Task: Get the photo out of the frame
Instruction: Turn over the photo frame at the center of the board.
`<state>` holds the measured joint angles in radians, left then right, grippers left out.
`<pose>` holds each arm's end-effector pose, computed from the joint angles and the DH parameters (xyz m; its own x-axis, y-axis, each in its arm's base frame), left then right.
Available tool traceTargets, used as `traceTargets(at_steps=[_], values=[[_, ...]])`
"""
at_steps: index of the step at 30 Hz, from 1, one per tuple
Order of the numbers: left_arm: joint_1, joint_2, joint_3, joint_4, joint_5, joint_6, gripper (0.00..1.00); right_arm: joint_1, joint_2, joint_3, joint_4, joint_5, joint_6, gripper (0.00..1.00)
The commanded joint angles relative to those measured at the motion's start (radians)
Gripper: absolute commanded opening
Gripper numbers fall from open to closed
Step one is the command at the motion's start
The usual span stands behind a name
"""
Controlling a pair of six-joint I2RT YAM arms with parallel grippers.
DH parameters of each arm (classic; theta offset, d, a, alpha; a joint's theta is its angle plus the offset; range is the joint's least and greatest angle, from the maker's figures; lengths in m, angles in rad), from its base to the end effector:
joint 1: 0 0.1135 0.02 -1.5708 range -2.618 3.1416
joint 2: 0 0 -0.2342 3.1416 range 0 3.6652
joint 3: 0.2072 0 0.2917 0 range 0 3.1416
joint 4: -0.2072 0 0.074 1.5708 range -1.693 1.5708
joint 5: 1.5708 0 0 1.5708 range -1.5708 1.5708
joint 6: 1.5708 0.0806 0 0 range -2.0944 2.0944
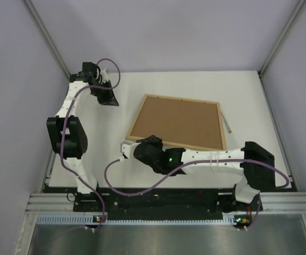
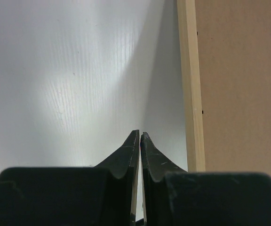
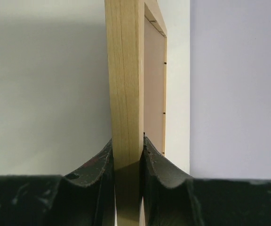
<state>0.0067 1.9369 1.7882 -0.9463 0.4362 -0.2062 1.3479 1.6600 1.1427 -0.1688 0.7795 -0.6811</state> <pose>0.4626 -0.0310 0.2185 -0.9085 -0.1917 -0.3715 0.0015 0.8872 -0.4614 0.1482 0.3973 0.1746 0.2523 -0.9130 -0.3207 -0.5337 0.1452 -0.8331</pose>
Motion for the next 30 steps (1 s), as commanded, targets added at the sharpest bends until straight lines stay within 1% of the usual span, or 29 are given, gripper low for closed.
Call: traceTargets(at_steps=[1, 6, 7, 8, 14, 20, 25, 30], values=[[-0.014, -0.064, -0.033, 0.038, 0.042, 0.010, 0.10, -0.024, -0.111, 0.175, -0.141, -0.123, 0.126, 0.00], [-0.014, -0.067, -0.052, 0.047, 0.035, 0.016, 0.10, -0.070, -0.131, 0.311, -0.234, -0.184, 0.155, 0.00], [0.013, -0.069, -0.052, 0.047, 0.036, 0.017, 0.10, -0.078, -0.129, 0.336, -0.251, -0.195, 0.164, 0.00], [0.015, -0.069, -0.052, 0.049, 0.038, 0.019, 0.10, -0.084, -0.129, 0.357, -0.262, -0.206, 0.169, 0.00], [0.027, -0.075, -0.053, 0.050, 0.050, 0.021, 0.10, -0.095, -0.109, 0.410, -0.288, -0.229, 0.173, 0.00], [0.036, -0.081, -0.056, 0.057, 0.062, 0.024, 0.10, -0.130, -0.085, 0.491, -0.339, -0.298, 0.222, 0.00], [0.047, -0.090, -0.064, 0.063, 0.078, 0.024, 0.10, -0.202, -0.045, 0.659, -0.420, -0.411, 0.296, 0.00], [0.053, -0.105, -0.075, 0.072, 0.088, 0.024, 0.10, -0.271, -0.003, 0.810, -0.462, -0.502, 0.345, 0.00]])
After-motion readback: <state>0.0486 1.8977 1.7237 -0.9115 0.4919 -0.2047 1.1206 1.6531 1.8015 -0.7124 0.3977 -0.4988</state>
